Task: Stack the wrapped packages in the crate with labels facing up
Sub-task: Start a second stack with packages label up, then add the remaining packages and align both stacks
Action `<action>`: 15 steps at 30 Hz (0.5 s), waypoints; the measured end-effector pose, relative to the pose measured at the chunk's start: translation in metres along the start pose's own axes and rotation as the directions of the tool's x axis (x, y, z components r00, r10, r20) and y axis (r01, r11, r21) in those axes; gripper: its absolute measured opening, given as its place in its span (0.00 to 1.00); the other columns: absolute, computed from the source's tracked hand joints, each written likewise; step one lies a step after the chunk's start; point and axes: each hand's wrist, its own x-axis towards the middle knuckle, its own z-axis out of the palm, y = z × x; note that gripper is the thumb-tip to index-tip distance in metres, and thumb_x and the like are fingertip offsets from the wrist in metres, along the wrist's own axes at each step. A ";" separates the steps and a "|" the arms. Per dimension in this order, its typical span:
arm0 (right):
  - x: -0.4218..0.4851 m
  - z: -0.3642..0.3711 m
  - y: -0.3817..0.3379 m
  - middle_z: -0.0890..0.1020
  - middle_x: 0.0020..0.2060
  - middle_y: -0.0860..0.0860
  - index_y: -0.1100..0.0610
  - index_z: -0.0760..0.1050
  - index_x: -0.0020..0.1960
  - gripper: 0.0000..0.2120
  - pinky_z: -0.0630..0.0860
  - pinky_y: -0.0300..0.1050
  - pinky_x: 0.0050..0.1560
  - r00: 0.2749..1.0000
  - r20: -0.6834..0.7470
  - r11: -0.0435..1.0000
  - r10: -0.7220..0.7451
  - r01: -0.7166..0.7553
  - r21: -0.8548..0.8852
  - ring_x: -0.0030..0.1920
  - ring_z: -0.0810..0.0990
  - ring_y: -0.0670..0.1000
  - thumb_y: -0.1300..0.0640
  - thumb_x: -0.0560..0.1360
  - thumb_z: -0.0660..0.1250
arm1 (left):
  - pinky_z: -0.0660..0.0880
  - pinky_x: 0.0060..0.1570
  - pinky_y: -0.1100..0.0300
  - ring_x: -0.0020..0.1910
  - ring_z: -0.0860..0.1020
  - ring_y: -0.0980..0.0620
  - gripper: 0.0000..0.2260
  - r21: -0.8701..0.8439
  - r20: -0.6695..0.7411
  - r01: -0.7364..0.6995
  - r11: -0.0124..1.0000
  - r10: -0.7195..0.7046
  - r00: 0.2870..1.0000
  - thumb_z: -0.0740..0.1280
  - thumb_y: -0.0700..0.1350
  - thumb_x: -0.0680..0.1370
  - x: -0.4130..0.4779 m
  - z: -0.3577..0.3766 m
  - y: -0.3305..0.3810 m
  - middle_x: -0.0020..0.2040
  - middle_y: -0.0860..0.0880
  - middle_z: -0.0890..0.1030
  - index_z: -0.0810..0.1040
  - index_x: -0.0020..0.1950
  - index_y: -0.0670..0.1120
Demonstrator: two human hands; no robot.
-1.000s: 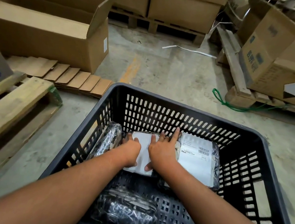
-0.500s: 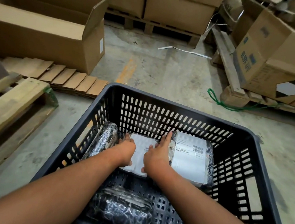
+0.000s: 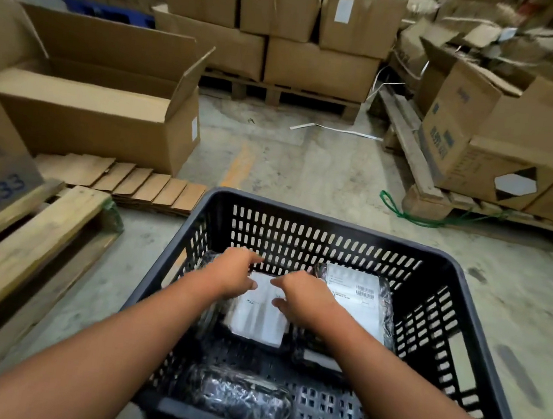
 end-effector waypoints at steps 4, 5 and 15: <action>-0.001 -0.003 -0.017 0.82 0.66 0.53 0.56 0.79 0.70 0.21 0.76 0.49 0.68 0.998 -0.056 0.877 0.037 -0.006 0.480 0.65 0.81 0.52 0.50 0.79 0.71 | 0.63 0.74 0.51 0.76 0.66 0.46 0.21 -0.007 -0.193 -0.132 0.991 0.128 0.973 0.73 0.46 0.77 -0.017 -0.048 0.004 0.76 0.47 0.71 0.78 0.70 0.51; 0.001 -0.004 -0.026 0.82 0.66 0.53 0.57 0.79 0.70 0.22 0.76 0.49 0.67 0.998 -0.052 0.830 0.037 -0.002 0.558 0.65 0.81 0.51 0.49 0.79 0.72 | 0.60 0.76 0.48 0.79 0.61 0.44 0.20 0.025 -0.233 -0.156 0.987 0.158 0.960 0.73 0.45 0.78 -0.020 -0.059 0.001 0.78 0.46 0.68 0.79 0.69 0.52; 0.019 0.023 -0.107 0.65 0.80 0.57 0.39 0.47 0.83 0.53 0.63 0.57 0.78 0.999 -0.017 0.685 -0.048 0.046 0.727 0.79 0.65 0.58 0.37 0.70 0.76 | 0.78 0.60 0.50 0.65 0.78 0.44 0.39 -0.118 -0.199 0.028 0.993 -0.051 0.979 0.72 0.42 0.77 -0.049 -0.091 -0.052 0.73 0.46 0.74 0.54 0.83 0.56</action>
